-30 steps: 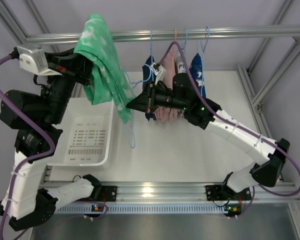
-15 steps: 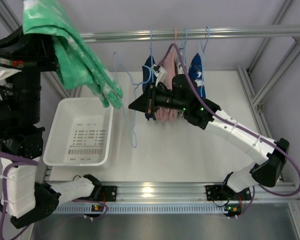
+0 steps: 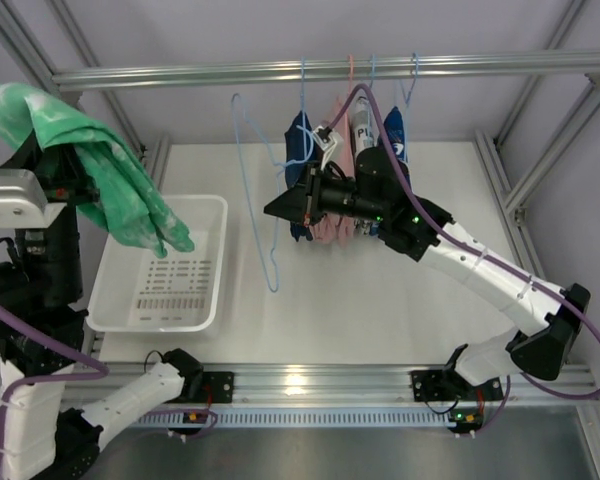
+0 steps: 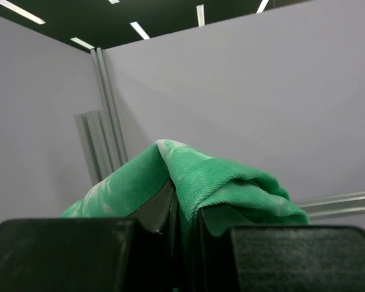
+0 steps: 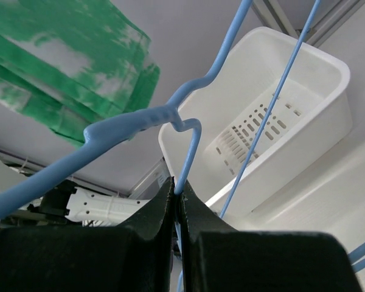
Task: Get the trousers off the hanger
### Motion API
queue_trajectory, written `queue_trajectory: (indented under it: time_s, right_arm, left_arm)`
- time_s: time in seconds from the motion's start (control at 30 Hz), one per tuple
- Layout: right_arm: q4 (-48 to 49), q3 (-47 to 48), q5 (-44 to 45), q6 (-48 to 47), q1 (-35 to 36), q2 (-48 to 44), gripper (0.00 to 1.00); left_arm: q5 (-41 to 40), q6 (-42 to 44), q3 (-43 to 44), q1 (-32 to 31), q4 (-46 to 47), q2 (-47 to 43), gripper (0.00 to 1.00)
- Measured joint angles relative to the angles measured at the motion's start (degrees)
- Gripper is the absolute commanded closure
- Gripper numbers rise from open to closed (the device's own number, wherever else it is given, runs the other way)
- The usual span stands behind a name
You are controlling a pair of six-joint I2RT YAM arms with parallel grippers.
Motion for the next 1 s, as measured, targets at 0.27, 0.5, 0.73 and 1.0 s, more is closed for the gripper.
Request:
queue_trajectory:
  time_s: [0.27,0.5,0.73,1.0]
  right_arm:
    - [-0.2,-0.2,0.0,-0.6,-0.2,-0.4,1.00]
    - [-0.3,-0.3,0.5,-1.0,-0.3,-1.2,1.00]
    - [-0.3,-0.3,0.5,-1.0,-0.6,-2.1,1.00]
    - [-0.3,-0.3,0.4,-1.0,-0.7,-2.1,1.00]
  left_arm:
    - [-4.6,8.0,-11.8,0.8,-4.6,-10.7,1.00]
    - [-7.7,7.1,-23.0,4.9,-12.5,-21.7,1.00]
    - [-9.9,2.6,-28.4,8.9,-21.9,-26.1,1.00]
    - [-10.6,-3.7,-32.0,11.4,-30.4,-27.1,1.00]
